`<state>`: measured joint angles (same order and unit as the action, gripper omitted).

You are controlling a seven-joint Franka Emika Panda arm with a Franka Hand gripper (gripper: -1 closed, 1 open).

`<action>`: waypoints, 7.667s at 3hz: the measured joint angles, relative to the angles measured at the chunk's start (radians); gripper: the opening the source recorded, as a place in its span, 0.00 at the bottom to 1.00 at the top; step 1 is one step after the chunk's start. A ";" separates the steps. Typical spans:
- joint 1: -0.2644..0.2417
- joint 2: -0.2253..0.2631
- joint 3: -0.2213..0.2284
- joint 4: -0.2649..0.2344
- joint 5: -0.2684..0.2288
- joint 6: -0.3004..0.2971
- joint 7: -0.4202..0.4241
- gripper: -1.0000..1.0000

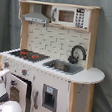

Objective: Play with the kitchen

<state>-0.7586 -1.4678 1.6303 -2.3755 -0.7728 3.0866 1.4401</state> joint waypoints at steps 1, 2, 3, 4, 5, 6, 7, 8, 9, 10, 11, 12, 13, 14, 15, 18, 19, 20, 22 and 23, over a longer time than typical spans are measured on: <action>0.052 0.023 0.018 -0.005 0.007 -0.083 0.005 0.00; 0.103 0.056 0.036 -0.004 0.022 -0.167 0.005 0.00; 0.144 0.103 0.053 0.001 0.039 -0.249 0.004 0.00; 0.164 0.162 0.067 0.010 0.055 -0.326 -0.001 0.00; 0.174 0.199 0.084 0.036 0.101 -0.402 -0.036 0.00; 0.174 0.222 0.099 0.065 0.155 -0.467 -0.087 0.00; 0.174 0.234 0.114 0.099 0.213 -0.532 -0.138 0.00; 0.167 0.234 0.123 0.122 0.273 -0.583 -0.195 0.00; 0.180 0.234 0.110 0.123 0.305 -0.652 -0.267 0.00; 0.184 0.235 0.105 0.123 0.306 -0.660 -0.274 1.00; 0.218 0.246 0.079 0.123 0.309 -0.729 -0.313 1.00; 0.243 0.259 0.113 0.141 0.322 -0.810 -0.346 1.00; 0.287 0.259 0.083 0.176 0.322 -0.873 -0.390 1.00; 0.334 0.259 0.023 0.180 0.321 -0.893 -0.464 1.00; 0.366 0.259 -0.036 0.181 0.319 -0.893 -0.550 1.00; 0.433 0.258 -0.195 0.188 0.309 -0.894 -0.840 1.00; 0.445 0.259 -0.221 0.187 0.310 -0.901 -0.945 1.00; 0.452 0.259 -0.245 0.186 0.311 -0.914 -1.059 1.00; 0.462 0.259 -0.319 0.176 0.319 -0.955 -1.259 1.00; 0.474 0.259 -0.371 0.167 0.329 -0.971 -1.356 1.00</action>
<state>-0.2849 -1.2089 1.2588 -2.2085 -0.4440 2.1160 0.0837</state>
